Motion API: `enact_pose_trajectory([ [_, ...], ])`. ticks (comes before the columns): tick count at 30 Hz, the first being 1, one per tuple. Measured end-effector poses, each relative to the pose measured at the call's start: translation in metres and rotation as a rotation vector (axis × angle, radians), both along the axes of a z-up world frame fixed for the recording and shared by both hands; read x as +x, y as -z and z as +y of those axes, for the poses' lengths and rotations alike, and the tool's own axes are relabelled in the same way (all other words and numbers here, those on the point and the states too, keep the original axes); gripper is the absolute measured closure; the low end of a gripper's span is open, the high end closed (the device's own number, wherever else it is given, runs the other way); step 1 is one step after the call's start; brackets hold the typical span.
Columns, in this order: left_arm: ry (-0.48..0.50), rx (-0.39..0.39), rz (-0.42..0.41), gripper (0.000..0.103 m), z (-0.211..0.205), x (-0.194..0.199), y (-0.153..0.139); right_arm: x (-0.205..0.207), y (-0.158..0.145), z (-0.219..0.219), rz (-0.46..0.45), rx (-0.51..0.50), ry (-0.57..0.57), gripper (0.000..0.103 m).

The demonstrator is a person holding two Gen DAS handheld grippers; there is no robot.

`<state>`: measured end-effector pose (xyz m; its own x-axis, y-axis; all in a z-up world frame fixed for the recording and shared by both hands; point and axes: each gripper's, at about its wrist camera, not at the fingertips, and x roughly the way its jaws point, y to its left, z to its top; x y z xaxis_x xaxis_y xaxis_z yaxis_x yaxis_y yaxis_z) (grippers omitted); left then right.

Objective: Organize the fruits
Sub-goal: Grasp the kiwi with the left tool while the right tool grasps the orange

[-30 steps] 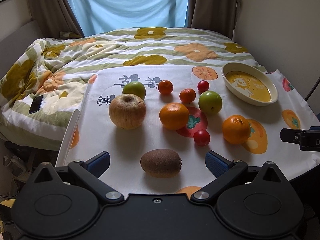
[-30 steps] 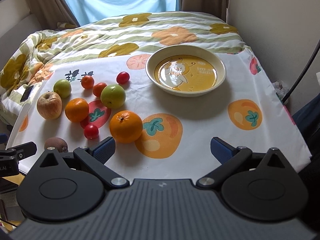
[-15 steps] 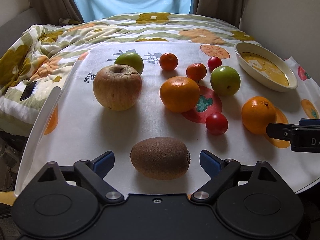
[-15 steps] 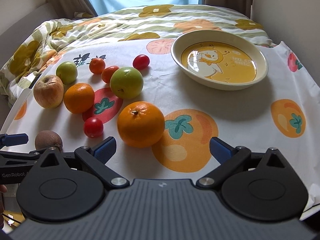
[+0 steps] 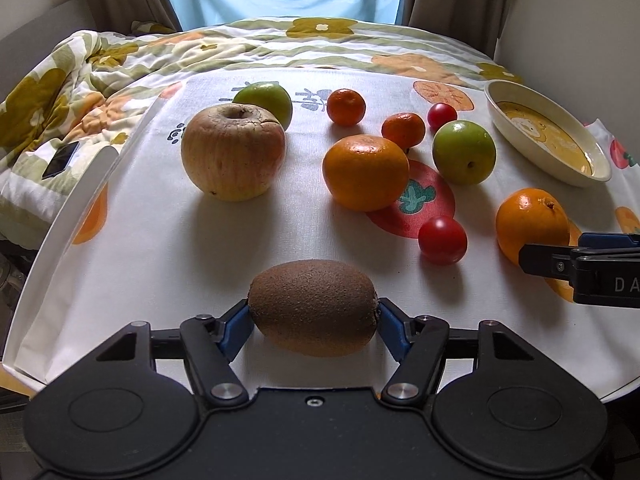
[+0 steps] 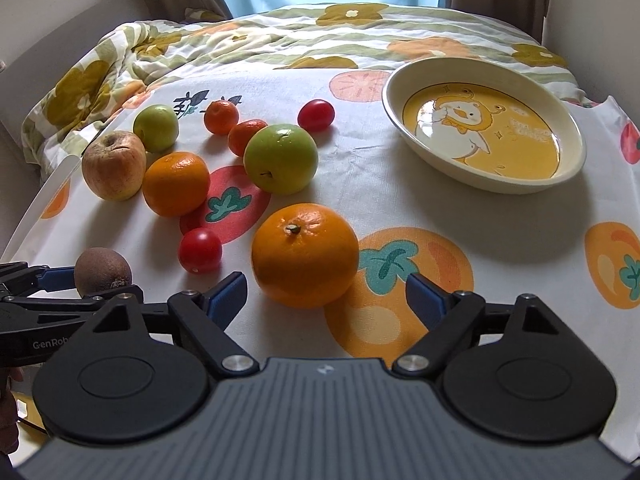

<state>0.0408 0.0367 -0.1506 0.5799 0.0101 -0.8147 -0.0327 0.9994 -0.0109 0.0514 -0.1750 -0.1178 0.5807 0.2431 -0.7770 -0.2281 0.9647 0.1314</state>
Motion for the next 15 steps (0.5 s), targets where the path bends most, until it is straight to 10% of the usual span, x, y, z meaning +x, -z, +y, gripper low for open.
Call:
enact_pose_trajectory([
  [15, -0.071, 0.004, -0.004, 0.035, -0.001, -0.009, -0.003, 0.02, 0.004, 0.01, -0.013, -0.002, -0.108, 0.025],
])
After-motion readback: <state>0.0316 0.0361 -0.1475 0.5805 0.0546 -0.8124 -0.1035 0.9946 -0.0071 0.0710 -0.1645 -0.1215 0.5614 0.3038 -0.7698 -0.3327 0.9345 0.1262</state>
